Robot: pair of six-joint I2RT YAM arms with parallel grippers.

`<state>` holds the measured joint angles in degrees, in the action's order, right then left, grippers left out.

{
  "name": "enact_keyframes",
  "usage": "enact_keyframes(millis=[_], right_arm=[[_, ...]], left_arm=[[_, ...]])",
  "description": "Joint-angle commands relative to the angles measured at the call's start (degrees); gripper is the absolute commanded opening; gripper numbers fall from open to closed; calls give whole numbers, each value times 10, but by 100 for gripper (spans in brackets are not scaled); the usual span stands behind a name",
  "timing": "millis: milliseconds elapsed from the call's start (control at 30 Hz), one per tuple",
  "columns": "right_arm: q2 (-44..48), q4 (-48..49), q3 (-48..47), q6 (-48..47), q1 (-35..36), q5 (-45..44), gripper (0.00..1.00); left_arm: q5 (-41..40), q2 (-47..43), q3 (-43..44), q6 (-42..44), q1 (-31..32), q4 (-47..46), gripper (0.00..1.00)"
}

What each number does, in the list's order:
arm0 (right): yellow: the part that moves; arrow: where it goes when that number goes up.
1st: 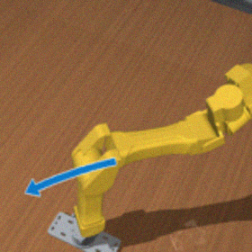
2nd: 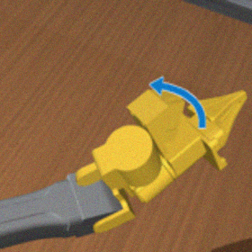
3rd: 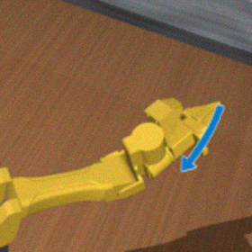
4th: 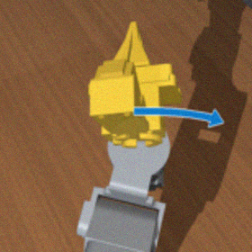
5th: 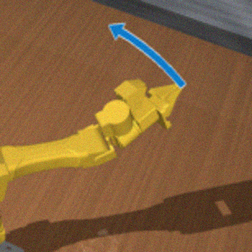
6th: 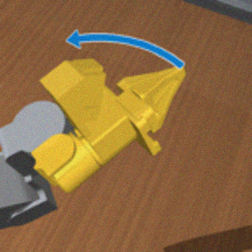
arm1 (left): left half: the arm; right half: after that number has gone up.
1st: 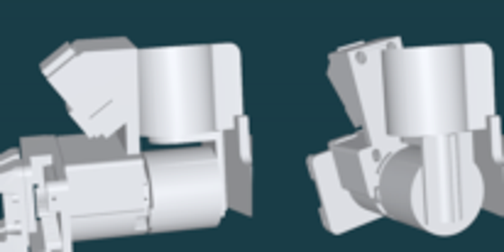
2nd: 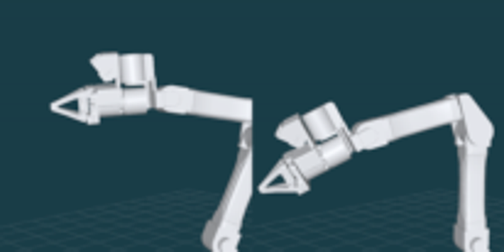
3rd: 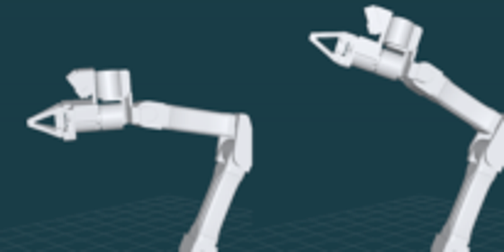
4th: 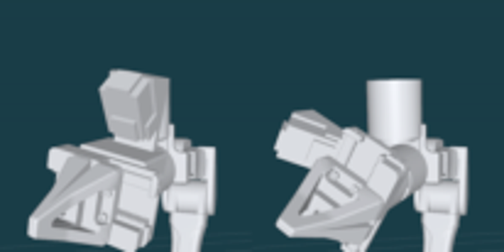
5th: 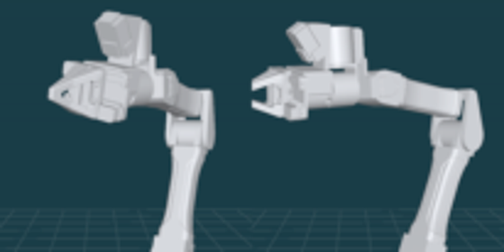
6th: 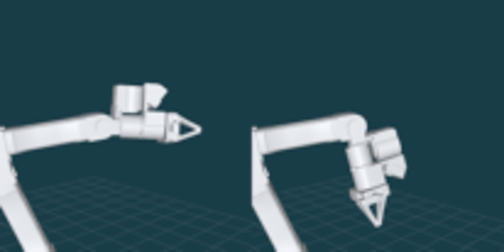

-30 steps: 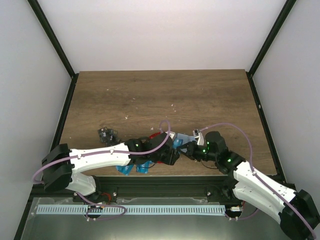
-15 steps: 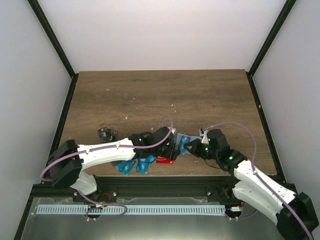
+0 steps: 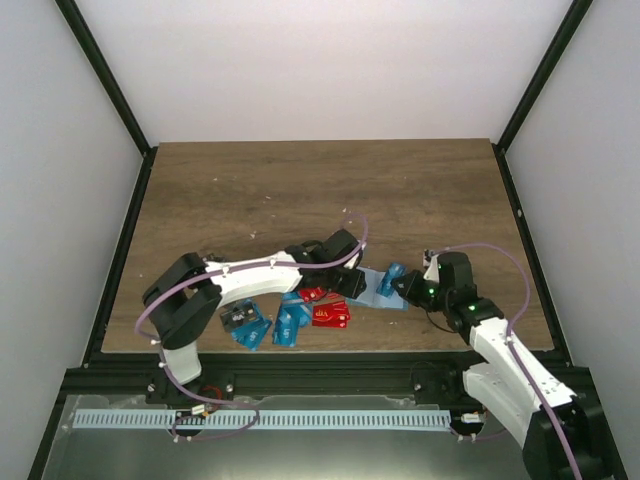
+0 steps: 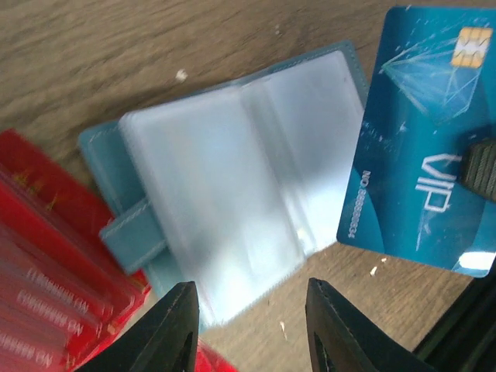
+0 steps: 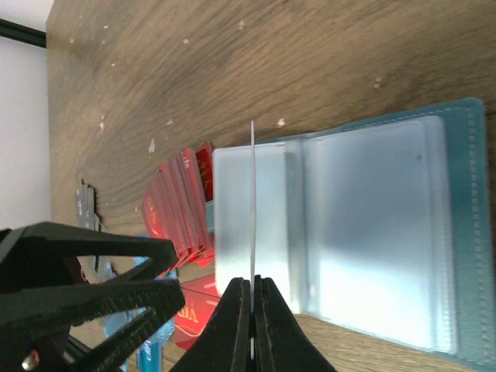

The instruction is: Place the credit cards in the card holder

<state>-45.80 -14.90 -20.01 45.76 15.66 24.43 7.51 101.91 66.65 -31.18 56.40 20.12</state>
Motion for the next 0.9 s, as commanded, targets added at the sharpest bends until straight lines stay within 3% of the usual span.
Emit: enact_keyframes(millis=[0,400,867], right_arm=[[-3,6,10,-47,-34,37,1],[-21,78,51,-60,-43,57,1],[-90,151,67,-61,-43,57,1]], left_arm=[[36,46,47,34,-11,-9,38],[34,108,60,46,-36,-9,26],[23,118,38,44,-39,-17,23]])
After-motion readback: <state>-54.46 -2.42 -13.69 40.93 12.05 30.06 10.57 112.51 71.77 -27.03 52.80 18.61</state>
